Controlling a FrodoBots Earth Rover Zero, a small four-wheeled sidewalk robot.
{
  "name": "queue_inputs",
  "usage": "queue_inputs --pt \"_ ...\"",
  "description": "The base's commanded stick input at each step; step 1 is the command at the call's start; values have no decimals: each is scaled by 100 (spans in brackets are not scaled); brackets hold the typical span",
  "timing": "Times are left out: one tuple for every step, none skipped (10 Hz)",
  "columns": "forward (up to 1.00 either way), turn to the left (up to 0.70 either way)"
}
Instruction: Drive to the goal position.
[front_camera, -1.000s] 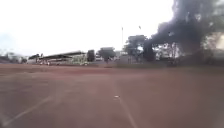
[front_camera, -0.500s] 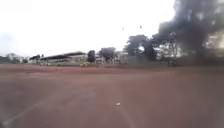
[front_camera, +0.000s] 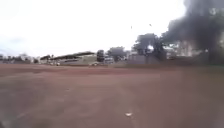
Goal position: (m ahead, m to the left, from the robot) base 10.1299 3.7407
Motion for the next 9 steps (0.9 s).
queue_inputs --pt "70 0" --pt "70 0" --pt "70 0" --pt "70 0" --pt "70 0" --pt "70 0" --pt "70 0" --pt "70 0" --pt "70 0"
